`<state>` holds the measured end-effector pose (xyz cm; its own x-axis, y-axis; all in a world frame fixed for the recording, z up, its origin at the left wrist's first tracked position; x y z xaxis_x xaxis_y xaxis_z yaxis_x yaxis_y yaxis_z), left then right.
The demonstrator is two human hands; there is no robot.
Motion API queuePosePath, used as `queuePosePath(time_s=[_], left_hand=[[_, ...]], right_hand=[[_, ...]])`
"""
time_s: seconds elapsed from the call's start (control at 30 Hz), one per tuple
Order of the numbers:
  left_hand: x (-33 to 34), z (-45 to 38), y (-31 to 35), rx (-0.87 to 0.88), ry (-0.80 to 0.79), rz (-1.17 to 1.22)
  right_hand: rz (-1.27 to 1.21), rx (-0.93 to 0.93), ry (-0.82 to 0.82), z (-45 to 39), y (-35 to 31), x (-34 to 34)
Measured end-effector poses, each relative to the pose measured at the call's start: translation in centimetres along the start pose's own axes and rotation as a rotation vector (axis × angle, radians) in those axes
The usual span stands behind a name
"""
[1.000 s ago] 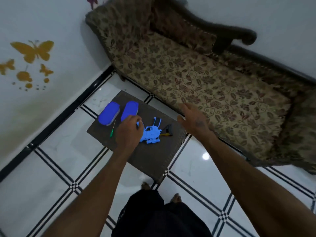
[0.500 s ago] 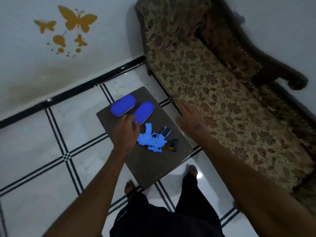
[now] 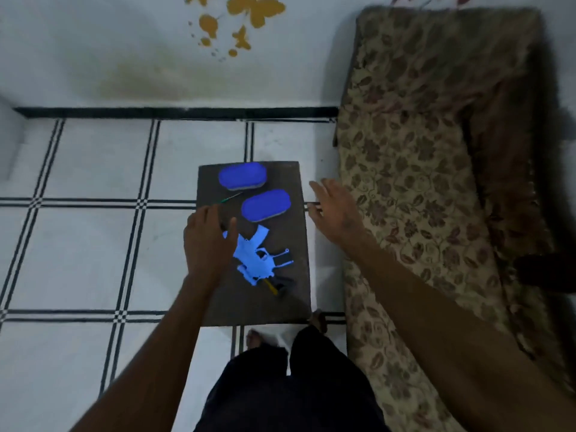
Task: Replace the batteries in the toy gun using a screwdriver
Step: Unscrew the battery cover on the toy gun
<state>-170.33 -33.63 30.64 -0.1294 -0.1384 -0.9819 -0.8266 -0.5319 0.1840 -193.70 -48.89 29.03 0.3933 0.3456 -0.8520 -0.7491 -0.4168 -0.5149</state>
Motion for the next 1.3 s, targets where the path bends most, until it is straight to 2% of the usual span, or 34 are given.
queuePosePath(time_s=[0.07, 0.17, 0.3, 0.5, 0.67, 0.77, 0.83, 0.93, 1.03, 1.23, 1.3], left_hand=[[-0.7, 0.5, -1.1, -0.094, 0.001, 0.011], [-1.9, 1.6, -2.6, -0.157, 0.053, 0.067], [-1.9, 3.7, -5.6, -0.262, 0.078, 0.142], [0.4, 5.7, -8.6, -0.481, 0.059, 0.116], [3.9, 6.6, -7.0, -0.733, 0.09, 0.109], [7.4, 7.4, -5.2, -0.858, -0.009, 0.097], [8.4, 7.3, -3.1, -0.915, -0.015, 0.106], [7.4, 6.6, 0.2, -0.964, 0.034, 0.113], [7.5, 7.6, 0.6, -1.175, 0.02, 0.137], [9.3, 9.9, 1.1, -1.274, 0.101, 0.191], [9.6, 10.3, 1.1, -1.242, 0.136, 0.182]], right_hand=[[0.028, -0.048, -0.044, -1.3, -1.4, -0.3], [0.057, -0.15, -0.027, -2.7, -4.6, -0.6], [0.077, -0.281, -0.081, -4.6, -8.6, 0.8], [0.142, -0.35, -0.287, -8.2, -10.4, 5.9], [0.219, -0.538, -0.516, -12.9, -10.7, 12.2], [0.25, -0.65, -0.649, -15.2, -10.0, 16.4], [0.284, -0.717, -0.729, -15.9, -9.2, 17.9], [0.287, -0.774, -0.76, -16.5, -8.9, 18.5], [0.291, -0.859, -0.799, -16.4, -9.4, 18.8], [0.297, -0.963, -0.834, -14.5, -11.3, 19.6], [0.283, -0.982, -0.813, -13.6, -11.4, 19.7]])
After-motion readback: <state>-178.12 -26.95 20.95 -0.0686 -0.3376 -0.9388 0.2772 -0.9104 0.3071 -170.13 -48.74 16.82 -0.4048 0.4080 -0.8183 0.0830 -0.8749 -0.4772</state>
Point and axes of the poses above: each hand's wrist, its own z-axis away from the middle knuckle, its own x-axis out of the palm, y = z × x, the point moved 5 cm from there along -z, towards the middle knuckle, and after that the axes turned 8 degrees about -z, right-handed, at the moved point
